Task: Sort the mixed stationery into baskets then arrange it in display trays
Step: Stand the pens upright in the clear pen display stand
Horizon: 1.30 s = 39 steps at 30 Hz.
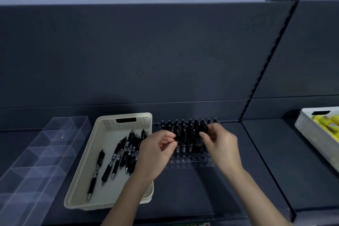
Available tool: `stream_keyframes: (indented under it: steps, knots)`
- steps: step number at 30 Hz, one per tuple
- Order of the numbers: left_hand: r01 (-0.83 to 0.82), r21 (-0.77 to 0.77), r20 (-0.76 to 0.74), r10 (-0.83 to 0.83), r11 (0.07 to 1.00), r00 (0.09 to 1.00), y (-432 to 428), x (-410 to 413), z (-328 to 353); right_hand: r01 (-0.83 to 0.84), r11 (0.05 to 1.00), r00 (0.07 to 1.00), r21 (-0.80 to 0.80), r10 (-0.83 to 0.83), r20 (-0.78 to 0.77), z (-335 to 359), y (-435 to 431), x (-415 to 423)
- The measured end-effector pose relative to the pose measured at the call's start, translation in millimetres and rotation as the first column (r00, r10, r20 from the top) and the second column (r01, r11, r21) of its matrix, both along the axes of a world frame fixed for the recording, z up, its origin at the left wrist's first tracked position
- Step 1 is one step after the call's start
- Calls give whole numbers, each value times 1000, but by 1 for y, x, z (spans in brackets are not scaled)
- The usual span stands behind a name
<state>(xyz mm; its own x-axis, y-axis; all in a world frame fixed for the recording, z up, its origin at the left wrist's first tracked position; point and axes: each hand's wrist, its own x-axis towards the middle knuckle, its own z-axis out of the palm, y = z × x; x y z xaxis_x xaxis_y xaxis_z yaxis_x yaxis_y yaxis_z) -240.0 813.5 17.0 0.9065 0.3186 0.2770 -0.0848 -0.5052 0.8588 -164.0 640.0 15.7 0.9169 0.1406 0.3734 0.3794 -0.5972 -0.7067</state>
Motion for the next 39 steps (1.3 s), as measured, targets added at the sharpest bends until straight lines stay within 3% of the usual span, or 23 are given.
stream_keyframes:
  steps: [3, 8, 10, 24, 31, 39]
  knots:
    - [-7, 63, -48, 10, 998, 999, 4, -3, -5, -36, 993, 999, -110, 33, -33, -8, 3, 0]
    - [11, 486, -74, 28, 874, 997, 16, -12, -22, -51, 987, 997, -152, 41, -68, -13, 5, 1]
    - [-16, 552, -83, 74, 834, 994, 17, -14, -28, -56, 987, 995, -152, 43, -86, -12, 5, 2]
    - [-71, 486, -119, 147, 871, 982, 22, -12, -37, -42, 992, 989, -116, 24, -149, -5, 4, -3]
    - [-90, 414, -78, 134, 906, 988, 30, -15, -35, -10, 998, 999, -69, 13, 45, 23, 20, -12]
    - [-184, 378, -99, 237, 907, 966, 66, -32, -35, -274, 955, 953, -116, 286, 96, 38, 79, -34]
